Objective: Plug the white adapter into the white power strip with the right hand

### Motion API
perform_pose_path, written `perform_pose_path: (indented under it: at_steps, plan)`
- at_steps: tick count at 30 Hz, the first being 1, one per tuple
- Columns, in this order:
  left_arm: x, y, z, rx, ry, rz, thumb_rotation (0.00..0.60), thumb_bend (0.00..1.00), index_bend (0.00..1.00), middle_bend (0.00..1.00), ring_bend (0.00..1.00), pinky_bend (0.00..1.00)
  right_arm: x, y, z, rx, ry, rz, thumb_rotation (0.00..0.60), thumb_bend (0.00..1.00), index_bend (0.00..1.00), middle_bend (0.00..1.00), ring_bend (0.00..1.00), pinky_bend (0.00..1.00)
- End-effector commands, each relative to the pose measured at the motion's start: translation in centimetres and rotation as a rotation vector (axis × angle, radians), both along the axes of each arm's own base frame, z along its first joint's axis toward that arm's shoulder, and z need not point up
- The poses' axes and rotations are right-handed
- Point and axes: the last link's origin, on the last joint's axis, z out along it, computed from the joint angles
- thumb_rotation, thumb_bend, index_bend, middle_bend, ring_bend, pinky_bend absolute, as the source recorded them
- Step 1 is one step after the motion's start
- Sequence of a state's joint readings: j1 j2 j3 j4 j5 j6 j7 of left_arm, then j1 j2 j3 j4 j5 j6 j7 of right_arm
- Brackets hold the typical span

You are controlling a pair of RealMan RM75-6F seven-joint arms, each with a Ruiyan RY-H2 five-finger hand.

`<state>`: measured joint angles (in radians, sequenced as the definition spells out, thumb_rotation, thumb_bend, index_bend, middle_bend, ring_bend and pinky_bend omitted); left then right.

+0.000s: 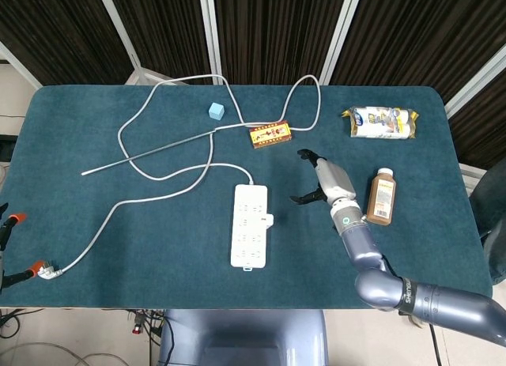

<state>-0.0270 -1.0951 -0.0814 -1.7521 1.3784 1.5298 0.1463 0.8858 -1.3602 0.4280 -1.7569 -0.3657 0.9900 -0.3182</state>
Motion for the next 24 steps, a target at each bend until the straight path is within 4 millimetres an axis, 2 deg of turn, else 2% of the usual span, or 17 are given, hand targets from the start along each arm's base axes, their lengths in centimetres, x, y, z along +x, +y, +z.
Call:
perform_pose_path:
  at_steps: [1,8,10,12,15,18,21,24]
  plan:
    - [0.0,-0.01,0.0,-0.001,0.0,0.001,0.6,0.09,0.23,0.01,0.0,0.0,-0.13,0.1,-0.44,0.003,0.031,-0.012,0.6,0.18,0.32,0.28,0.26,0.18]
    - [-0.01,-0.05,0.06,-0.006,0.0,0.003,0.6,0.09,0.24,0.01,0.0,0.0,0.14,0.15,-0.94,0.014,0.057,-0.012,0.6,0.18,0.46,0.32,0.3,0.2]
    - [-0.02,-0.06,0.08,-0.008,-0.001,0.003,0.6,0.09,0.24,0.01,0.0,0.0,0.14,0.12,-0.96,0.007,0.062,-0.011,0.6,0.17,0.5,0.35,0.34,0.28]
    - [-0.02,-0.06,0.11,-0.009,-0.002,0.003,0.6,0.09,0.24,0.01,0.0,0.0,0.2,0.01,-0.93,-0.012,0.05,-0.017,0.6,0.17,0.55,0.4,0.4,0.44]
    - [-0.04,-0.07,0.13,-0.011,-0.003,0.004,0.6,0.09,0.24,0.01,0.0,0.0,0.22,-0.03,-0.97,-0.026,0.025,-0.025,0.6,0.19,0.58,0.42,0.46,0.62]
    - [-0.05,-0.07,0.11,-0.014,-0.003,0.006,0.6,0.09,0.24,0.01,0.0,0.0,0.05,-0.02,-0.99,-0.029,0.03,-0.025,0.6,0.21,0.58,0.43,0.49,0.72]
    - [-0.04,-0.08,0.06,-0.019,-0.001,0.007,0.6,0.09,0.24,0.01,0.0,0.0,-0.01,-0.05,-0.97,-0.034,0.03,-0.026,0.6,0.22,0.58,0.46,0.56,0.83]
    - [0.0,-0.12,0.0,-0.024,0.0,0.006,0.6,0.09,0.24,0.01,0.0,0.0,-0.05,-0.09,-0.91,-0.039,0.031,-0.026,0.6,0.22,0.59,0.49,0.62,0.87]
